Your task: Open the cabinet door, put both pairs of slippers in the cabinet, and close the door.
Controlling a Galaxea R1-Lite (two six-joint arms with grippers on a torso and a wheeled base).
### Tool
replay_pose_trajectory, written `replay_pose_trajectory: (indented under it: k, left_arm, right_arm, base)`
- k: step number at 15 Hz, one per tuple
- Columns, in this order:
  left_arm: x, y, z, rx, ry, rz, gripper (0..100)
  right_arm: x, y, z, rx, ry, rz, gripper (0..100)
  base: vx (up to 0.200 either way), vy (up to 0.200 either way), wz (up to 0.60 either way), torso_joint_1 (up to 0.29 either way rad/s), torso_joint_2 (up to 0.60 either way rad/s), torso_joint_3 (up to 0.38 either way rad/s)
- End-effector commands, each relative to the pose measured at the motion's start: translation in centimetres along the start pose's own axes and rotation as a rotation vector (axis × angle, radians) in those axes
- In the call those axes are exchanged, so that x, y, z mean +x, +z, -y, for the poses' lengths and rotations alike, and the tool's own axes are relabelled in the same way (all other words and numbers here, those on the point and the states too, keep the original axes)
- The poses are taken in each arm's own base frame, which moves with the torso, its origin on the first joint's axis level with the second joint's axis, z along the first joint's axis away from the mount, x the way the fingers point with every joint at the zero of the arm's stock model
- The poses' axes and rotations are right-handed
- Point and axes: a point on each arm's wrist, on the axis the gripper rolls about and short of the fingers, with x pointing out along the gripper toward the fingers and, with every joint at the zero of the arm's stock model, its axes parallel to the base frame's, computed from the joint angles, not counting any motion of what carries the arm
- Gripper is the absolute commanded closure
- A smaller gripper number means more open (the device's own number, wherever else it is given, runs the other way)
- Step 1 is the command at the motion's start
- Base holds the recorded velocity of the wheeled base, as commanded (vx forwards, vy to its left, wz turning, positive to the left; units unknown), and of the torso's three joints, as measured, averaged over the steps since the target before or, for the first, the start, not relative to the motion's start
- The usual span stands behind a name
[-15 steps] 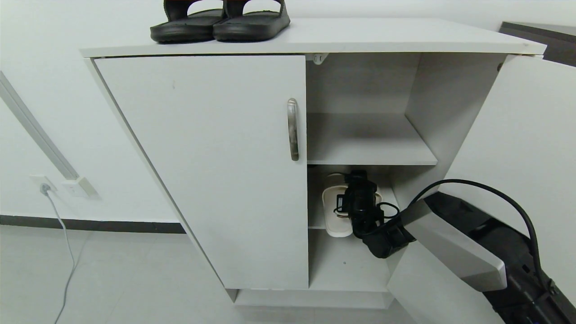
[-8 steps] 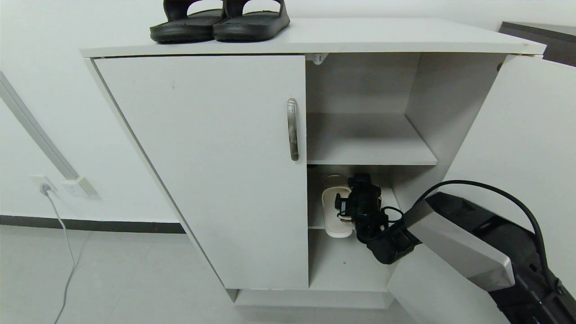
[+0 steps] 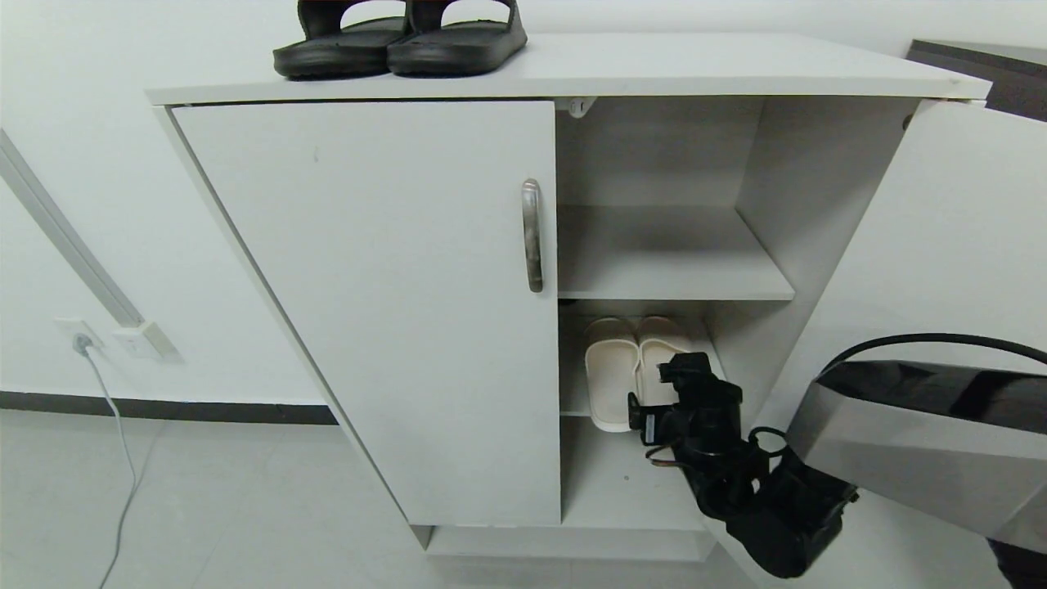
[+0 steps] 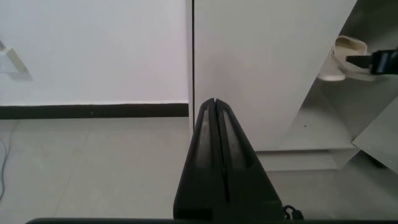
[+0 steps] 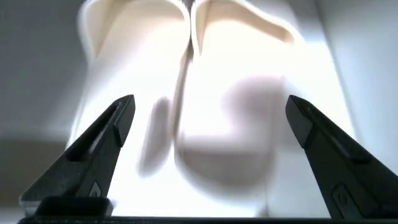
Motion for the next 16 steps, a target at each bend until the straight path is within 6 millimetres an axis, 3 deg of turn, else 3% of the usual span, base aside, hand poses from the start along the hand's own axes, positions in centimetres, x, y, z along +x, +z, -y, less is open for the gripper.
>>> replay_pose_trajectory:
  k: [1,6,14,16]
  left_arm:
    - [0.0,0.0,0.0,0.000,0.001,-0.001,100]
    - [0.0,0.0,0.0,-0.002,-0.001,-0.001,100]
    - [0.0,0.0,0.0,-0.003,-0.001,-0.001,100]
    - [0.0,0.0,0.0,-0.003,0.001,-0.001,100]
  right_arm:
    - [-4.5,1.2,1.0,0.018,0.041,0.033,0]
    - [-5.6,1.5,0.8,0.011,0.049,0.034,0]
    - [-6.1,1.2,0.4,0.000,0.054,0.028,0]
    - [-6.1,1.2,0.5,0.003,0.055,0.034,0]
  base:
    - [0.000,0.000,0.00,0.000,0.00,0.000]
    - [0.000,0.000,0.00,0.000,0.00,0.000]
    - [-0.200,0.000,0.00,-0.001,0.00,0.002]
    - [0.000,0.000,0.00,0.000,0.00,0.000]
